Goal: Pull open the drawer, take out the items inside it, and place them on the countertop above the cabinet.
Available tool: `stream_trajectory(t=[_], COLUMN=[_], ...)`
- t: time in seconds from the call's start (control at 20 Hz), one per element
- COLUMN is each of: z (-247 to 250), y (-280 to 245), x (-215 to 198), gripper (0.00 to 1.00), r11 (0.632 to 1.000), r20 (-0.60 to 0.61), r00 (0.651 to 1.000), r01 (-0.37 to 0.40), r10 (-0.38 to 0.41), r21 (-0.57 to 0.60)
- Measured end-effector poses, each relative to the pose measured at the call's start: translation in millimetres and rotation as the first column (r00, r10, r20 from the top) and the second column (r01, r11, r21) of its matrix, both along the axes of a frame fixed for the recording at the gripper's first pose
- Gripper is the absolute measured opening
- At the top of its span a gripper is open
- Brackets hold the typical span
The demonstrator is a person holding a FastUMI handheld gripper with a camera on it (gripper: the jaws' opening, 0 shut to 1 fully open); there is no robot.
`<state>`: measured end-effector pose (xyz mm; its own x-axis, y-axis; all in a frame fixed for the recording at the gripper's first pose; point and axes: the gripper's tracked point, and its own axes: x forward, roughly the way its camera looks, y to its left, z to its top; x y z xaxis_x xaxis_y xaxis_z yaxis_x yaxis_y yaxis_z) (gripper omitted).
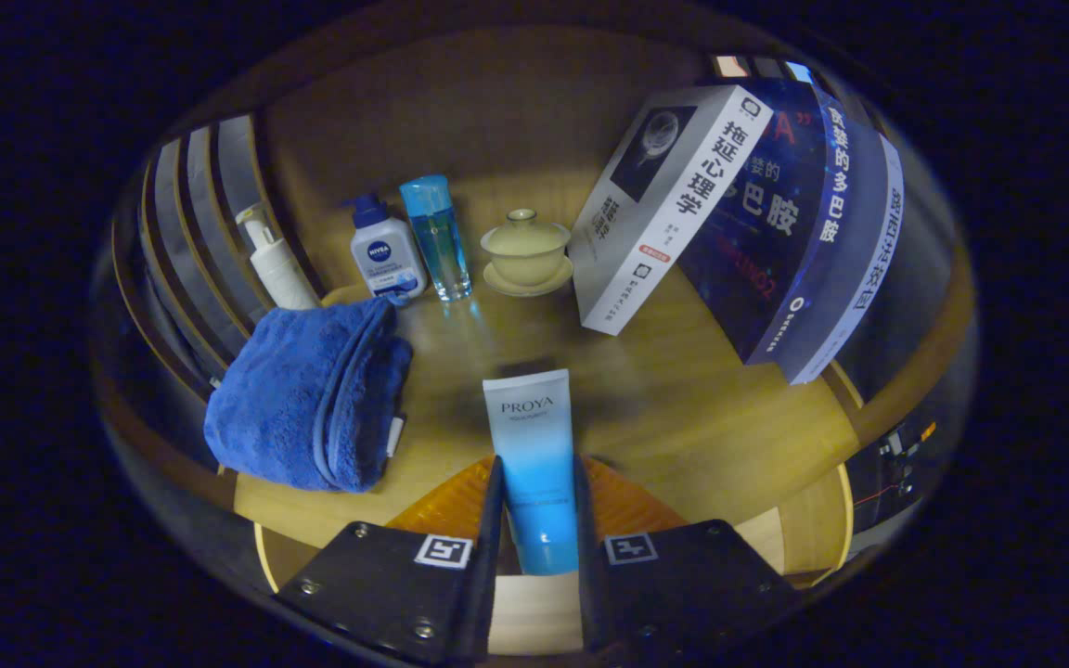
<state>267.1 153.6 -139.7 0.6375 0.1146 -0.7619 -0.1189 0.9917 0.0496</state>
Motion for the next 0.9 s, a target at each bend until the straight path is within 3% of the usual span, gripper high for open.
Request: stream_trajectory(t=[0.15,0.35,0.7,0.9], z=[12.6,50.6,119.8,131.3], y=[8.9,8.9,-33.5,-50.1], x=[2.6,-9.2,-73.0,-129.4], gripper=[0.52,0.97,0.97,0.98], r11=[0.999,0.996,0.994,0.99], r20=[0.081,0.228,0.478,0.57], r00=[0.996,0.971,0.876,0.814], r01=[-0.046,-0.086,0.013,0.041], r10=[0.044,0.075,-0.064,-0.113], r21=[0.023,0.037,0.11,0.137])
